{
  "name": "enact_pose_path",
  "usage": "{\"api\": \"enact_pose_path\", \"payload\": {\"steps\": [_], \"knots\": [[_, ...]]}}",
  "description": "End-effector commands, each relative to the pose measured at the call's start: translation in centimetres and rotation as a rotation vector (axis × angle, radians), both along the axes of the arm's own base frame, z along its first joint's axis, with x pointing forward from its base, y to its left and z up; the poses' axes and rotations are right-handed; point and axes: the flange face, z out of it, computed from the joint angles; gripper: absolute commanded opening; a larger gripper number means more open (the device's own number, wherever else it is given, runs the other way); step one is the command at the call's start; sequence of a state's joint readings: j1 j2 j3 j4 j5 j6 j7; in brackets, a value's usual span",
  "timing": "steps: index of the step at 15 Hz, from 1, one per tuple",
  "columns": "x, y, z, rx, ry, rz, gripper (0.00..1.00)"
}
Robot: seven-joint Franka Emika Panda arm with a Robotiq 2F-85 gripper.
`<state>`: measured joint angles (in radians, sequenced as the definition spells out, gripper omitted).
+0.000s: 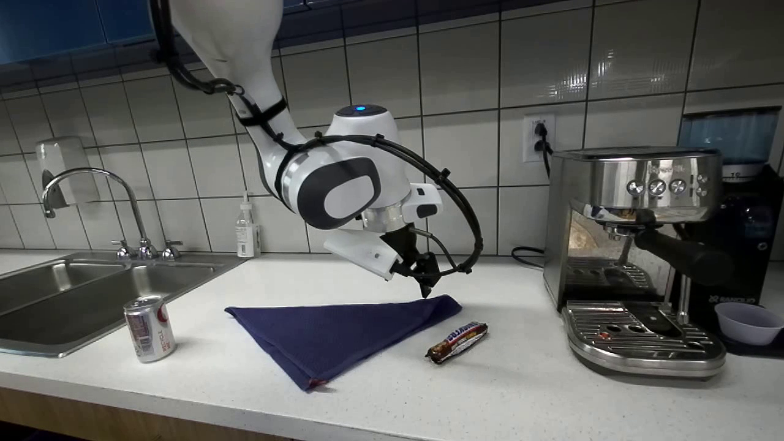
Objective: Fold the towel by placing the corners on each other
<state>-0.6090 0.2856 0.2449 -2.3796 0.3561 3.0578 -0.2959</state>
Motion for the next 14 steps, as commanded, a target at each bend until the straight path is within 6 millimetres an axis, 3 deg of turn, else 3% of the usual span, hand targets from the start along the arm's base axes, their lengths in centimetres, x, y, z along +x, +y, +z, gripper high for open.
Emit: {"api": "enact_pose_path", "payload": {"steps": [1, 14], "knots": [[2.4, -1.1, -0.3, 0.022, 0.014, -0.019, 1.0], [6.7, -3.4, -2.2, 0.056, 0.045, -0.02, 1.0]]}}
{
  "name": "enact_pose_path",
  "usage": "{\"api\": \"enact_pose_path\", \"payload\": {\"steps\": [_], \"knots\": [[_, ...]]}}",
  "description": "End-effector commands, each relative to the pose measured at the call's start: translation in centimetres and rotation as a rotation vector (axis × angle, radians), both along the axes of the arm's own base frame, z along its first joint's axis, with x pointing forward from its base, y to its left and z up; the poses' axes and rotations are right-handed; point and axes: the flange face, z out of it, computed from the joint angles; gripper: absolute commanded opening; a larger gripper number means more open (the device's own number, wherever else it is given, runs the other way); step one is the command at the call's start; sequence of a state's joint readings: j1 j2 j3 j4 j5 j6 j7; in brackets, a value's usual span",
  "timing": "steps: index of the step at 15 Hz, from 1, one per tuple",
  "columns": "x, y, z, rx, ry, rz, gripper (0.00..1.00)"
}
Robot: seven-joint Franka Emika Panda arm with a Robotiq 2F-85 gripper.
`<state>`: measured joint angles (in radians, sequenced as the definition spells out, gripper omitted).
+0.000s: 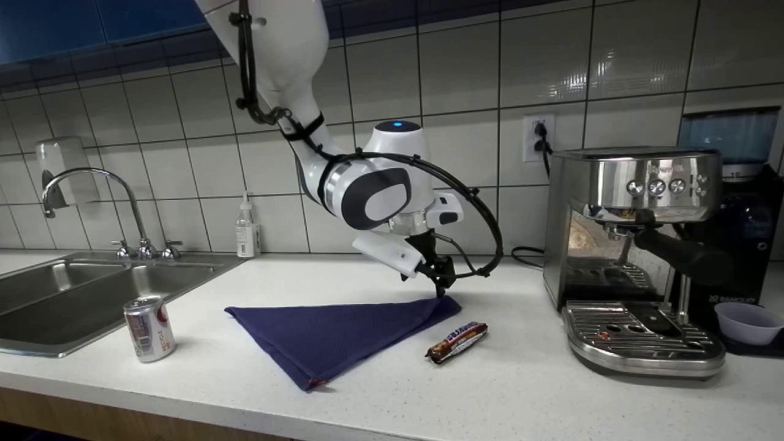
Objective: Fold the towel by placing the corners on each other
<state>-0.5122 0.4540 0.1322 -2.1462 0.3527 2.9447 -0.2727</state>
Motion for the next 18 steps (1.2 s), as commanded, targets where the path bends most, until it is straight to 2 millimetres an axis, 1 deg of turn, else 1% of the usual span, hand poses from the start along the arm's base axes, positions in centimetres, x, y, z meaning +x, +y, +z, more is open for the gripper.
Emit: {"api": "enact_pose_path", "payload": {"steps": [1, 9, 18], "knots": [[1.4, -0.7, 0.1, 0.011, 0.014, -0.005, 1.0], [1.8, -1.9, 0.1, 0.002, 0.01, -0.014, 1.0], [1.2, -2.4, -0.1, -0.007, 0.015, -0.023, 1.0]]}}
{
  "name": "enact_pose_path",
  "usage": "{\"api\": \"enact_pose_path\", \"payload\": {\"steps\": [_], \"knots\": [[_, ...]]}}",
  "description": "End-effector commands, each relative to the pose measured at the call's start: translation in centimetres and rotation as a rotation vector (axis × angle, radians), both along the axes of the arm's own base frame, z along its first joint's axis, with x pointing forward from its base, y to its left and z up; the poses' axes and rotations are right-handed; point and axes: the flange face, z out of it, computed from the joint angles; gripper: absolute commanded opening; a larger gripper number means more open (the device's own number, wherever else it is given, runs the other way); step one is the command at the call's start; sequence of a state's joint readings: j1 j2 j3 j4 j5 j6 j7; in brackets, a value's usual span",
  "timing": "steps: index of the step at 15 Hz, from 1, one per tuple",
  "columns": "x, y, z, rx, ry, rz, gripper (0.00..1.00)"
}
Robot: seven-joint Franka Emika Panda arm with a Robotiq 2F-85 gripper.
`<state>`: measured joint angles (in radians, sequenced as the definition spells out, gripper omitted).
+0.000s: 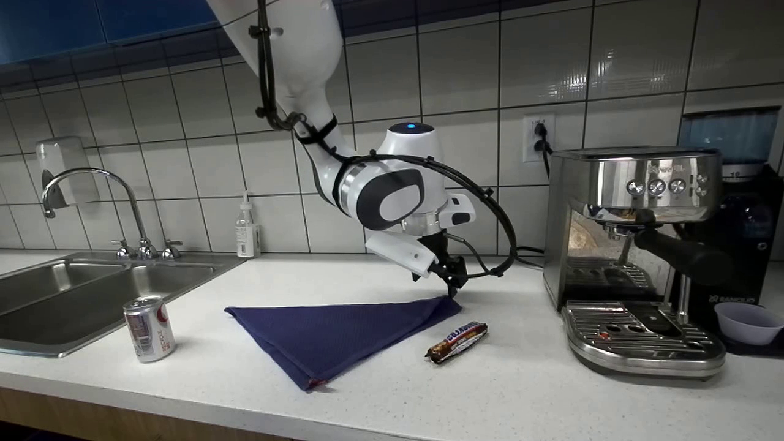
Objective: Fold the towel by placing the corners on each other
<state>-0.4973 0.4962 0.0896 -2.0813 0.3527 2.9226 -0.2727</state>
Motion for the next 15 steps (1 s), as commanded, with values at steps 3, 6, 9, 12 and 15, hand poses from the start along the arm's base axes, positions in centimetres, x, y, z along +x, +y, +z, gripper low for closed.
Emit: {"api": "enact_pose_path", "payload": {"steps": [3, 6, 9, 12, 15], "knots": [[0.31, -0.16, 0.0, 0.002, 0.019, 0.001, 1.0], [0.28, 0.11, -0.22, 0.005, 0.025, 0.01, 1.0], [0.2, 0.4, -0.4, 0.008, 0.031, 0.019, 1.0], [0.14, 0.46, -0.52, 0.008, 0.036, 0.021, 1.0], [0.07, 0.4, -0.73, 0.01, 0.044, 0.018, 1.0]]}}
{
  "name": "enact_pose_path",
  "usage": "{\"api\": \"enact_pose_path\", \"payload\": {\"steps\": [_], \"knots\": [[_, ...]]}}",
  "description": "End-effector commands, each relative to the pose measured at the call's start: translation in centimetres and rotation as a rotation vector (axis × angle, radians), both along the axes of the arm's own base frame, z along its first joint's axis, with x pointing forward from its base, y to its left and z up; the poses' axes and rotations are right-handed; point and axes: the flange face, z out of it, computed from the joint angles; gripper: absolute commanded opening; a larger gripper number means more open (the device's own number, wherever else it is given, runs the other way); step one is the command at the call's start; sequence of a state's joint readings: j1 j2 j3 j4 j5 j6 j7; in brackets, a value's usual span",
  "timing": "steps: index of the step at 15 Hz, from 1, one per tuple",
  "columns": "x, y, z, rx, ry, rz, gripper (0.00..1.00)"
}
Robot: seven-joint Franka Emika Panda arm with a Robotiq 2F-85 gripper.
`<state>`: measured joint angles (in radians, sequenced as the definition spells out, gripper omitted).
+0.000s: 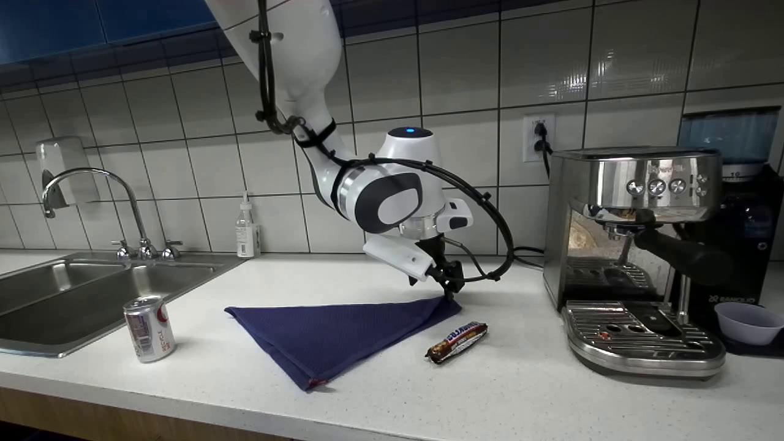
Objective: Fold the towel by placing the corners on each other
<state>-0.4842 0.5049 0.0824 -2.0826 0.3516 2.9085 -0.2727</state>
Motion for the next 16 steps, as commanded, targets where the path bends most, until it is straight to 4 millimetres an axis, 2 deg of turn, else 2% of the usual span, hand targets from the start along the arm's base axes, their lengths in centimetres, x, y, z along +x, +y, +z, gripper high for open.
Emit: {"api": "enact_pose_path", "payload": {"steps": [1, 4, 5, 6, 11, 14, 16], "knots": [[0.09, -0.2, -0.05, 0.0, 0.026, 0.005, 1.0], [-0.01, -0.39, -0.26, 0.001, 0.032, 0.002, 1.0], [-0.04, -0.48, -0.28, 0.002, 0.033, 0.001, 0.75], [-0.08, -0.57, -0.31, 0.002, 0.033, -0.001, 0.74], [-0.36, -0.67, 0.03, 0.001, 0.025, 0.007, 0.33], [-0.49, -0.63, 0.16, -0.003, 0.02, 0.012, 0.11], [-0.58, -0.59, 0.28, -0.006, 0.017, 0.015, 0.0]]}}
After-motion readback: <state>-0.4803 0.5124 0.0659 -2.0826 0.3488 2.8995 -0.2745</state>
